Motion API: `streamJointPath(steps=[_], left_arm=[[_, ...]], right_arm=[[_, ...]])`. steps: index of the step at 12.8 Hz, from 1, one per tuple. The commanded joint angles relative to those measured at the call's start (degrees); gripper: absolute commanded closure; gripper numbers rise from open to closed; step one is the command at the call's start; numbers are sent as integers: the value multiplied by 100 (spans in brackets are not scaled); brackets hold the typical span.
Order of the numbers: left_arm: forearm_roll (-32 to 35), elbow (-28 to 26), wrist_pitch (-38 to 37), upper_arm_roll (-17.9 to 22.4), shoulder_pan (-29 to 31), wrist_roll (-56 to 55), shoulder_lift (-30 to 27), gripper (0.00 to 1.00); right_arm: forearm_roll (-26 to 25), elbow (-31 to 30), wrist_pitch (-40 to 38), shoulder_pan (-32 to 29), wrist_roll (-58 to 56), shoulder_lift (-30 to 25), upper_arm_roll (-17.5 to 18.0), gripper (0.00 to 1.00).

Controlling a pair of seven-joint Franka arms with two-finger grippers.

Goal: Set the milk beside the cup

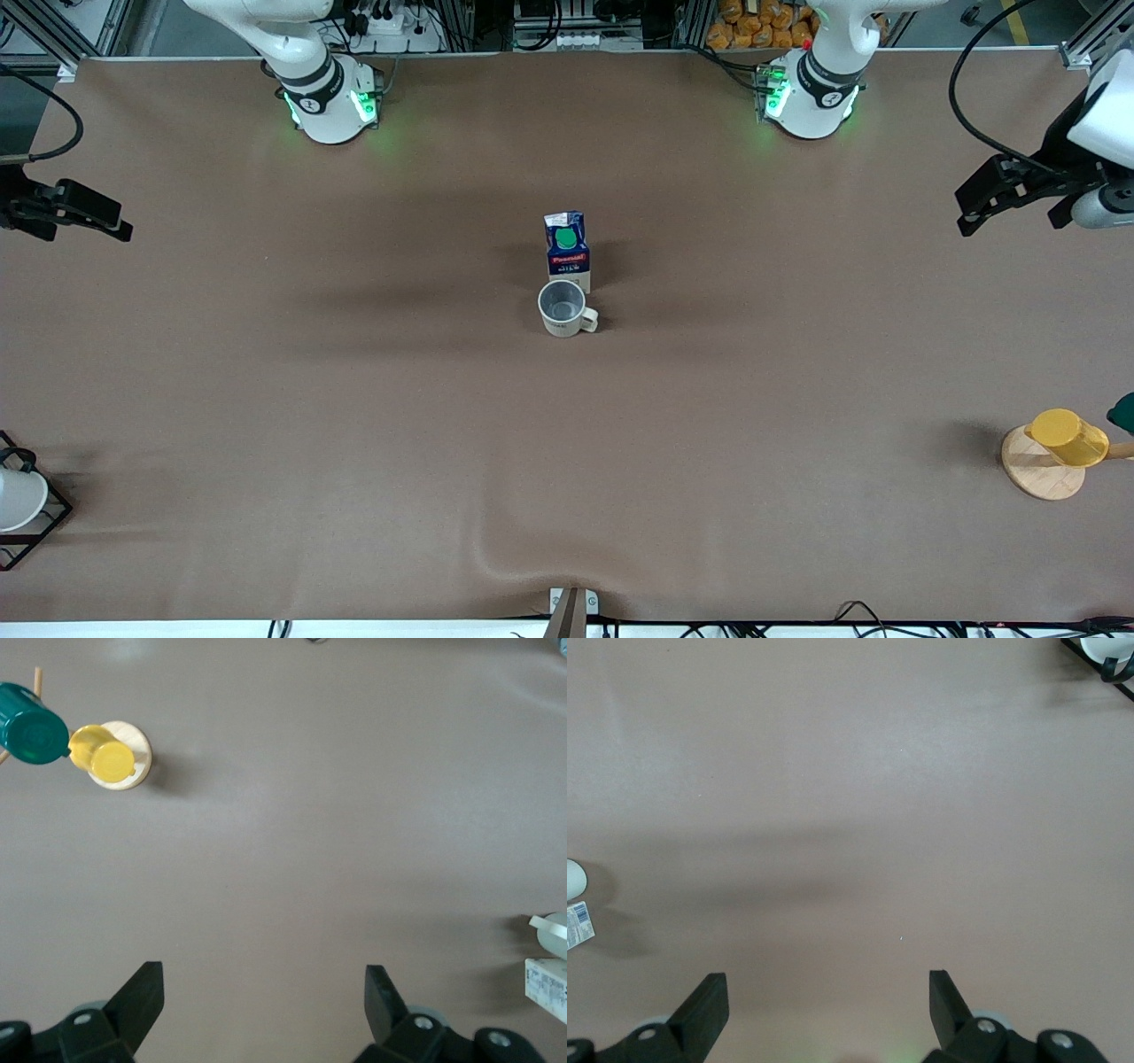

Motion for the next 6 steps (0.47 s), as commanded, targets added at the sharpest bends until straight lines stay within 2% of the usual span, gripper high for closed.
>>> streamJointPath(steps=[1,6], left_arm=[[-114,-348,-8,84,-54,109,-291,0],[-87,-287,88,128,-63,118,-177,0]], right_arm=[[66,15,-8,94,-29,-5,-75,0],[74,15,1,68,-29,-5,-75,0]])
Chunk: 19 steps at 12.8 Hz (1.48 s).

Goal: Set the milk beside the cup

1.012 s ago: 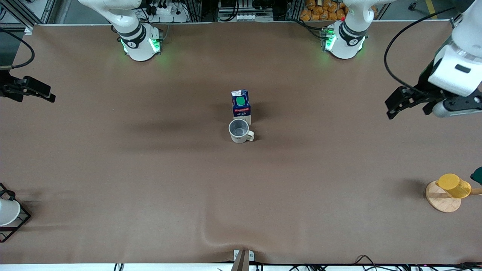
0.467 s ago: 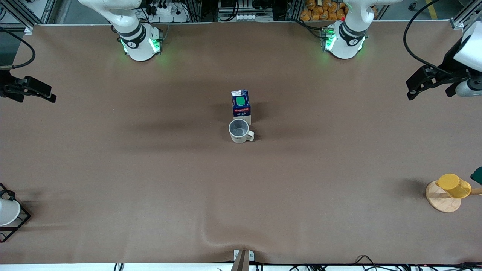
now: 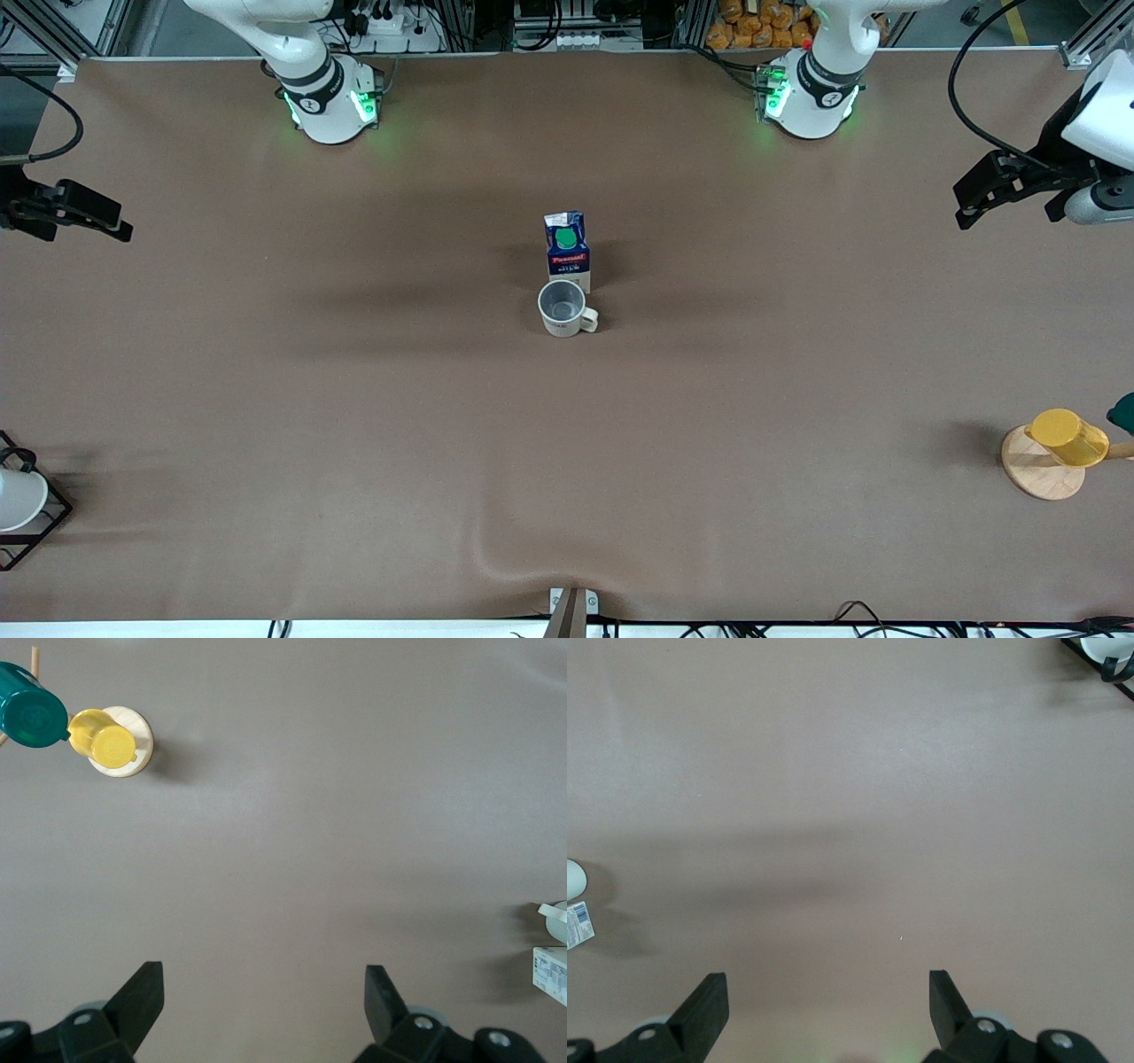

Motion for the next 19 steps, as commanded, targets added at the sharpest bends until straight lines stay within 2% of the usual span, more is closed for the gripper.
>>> streamJointPath(steps=[1,11,15,19], left_arm=[[-81,-67,74,98,-35,111,-64,0],[-151,100,13,107,-18,93,234,0],[-213,-180,21,177,-26,102,200,0],[-186,-137,21,177,-26,111,235,0]], right_arm=[[66,15,-8,76,-29,-7,-80,0],[57,6,-8,111,-20,19,-80,0],[48,6,1,76,-20,28,-80,0],[39,6,45,84,-29,28,-80,0]])
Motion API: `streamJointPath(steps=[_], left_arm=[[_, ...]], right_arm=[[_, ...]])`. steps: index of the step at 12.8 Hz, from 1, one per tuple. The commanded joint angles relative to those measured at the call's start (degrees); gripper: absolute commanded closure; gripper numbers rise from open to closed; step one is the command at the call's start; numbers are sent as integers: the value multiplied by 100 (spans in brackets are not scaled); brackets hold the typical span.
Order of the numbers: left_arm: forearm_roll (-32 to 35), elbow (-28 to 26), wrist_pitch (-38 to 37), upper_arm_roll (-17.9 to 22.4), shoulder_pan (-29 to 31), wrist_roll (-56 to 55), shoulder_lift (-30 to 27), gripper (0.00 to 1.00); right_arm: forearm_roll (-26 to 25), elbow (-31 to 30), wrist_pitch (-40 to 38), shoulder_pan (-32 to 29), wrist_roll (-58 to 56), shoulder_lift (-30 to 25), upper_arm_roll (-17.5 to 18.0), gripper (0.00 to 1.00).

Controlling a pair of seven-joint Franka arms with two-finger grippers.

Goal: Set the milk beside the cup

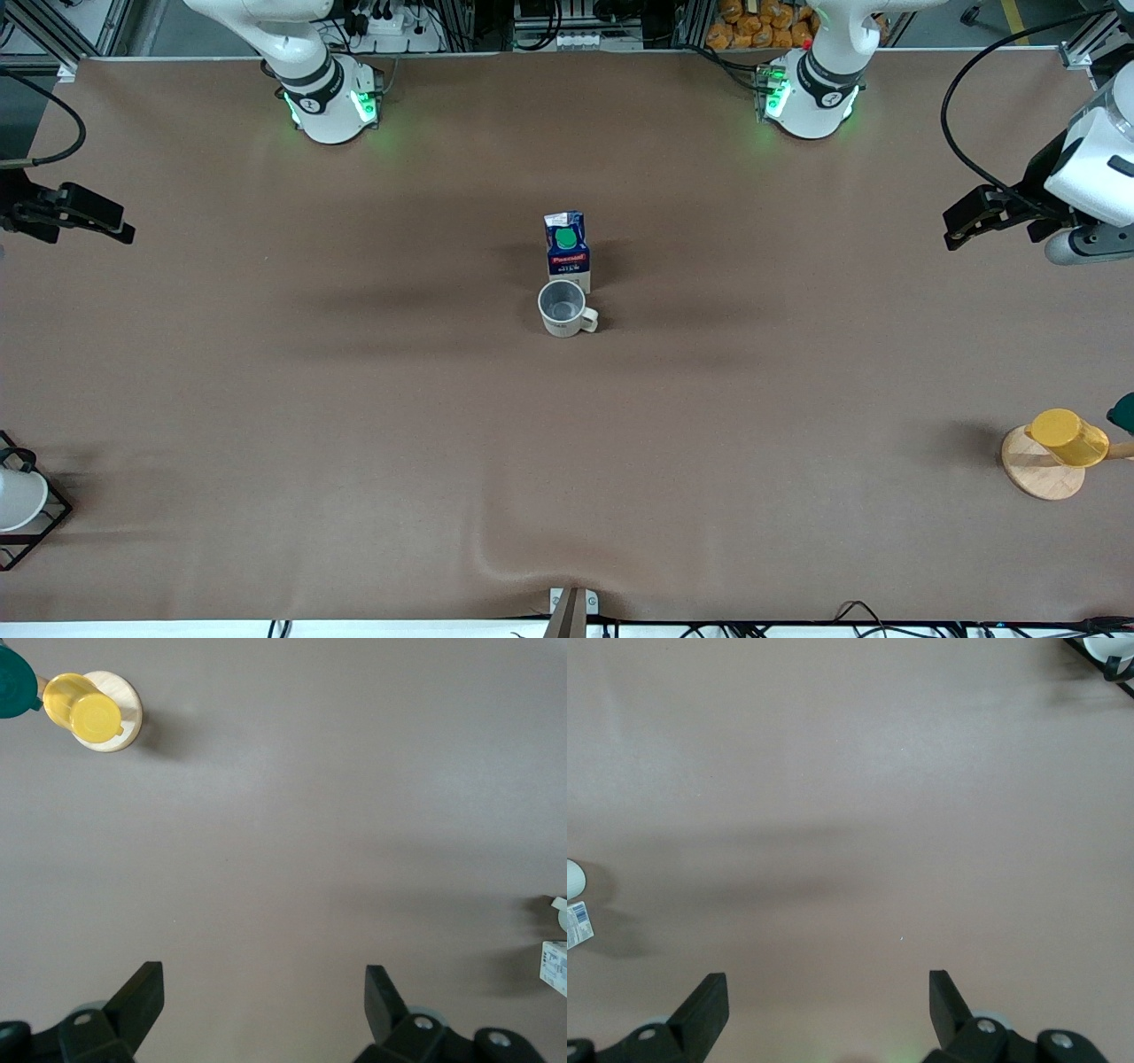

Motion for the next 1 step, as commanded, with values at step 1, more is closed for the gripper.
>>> streamJointPath(steps=[1], left_arm=[[-62,29,-12,57,-33,102,-37,0]], right_arm=[[30,6,17,78,-20,-5,-72,0]])
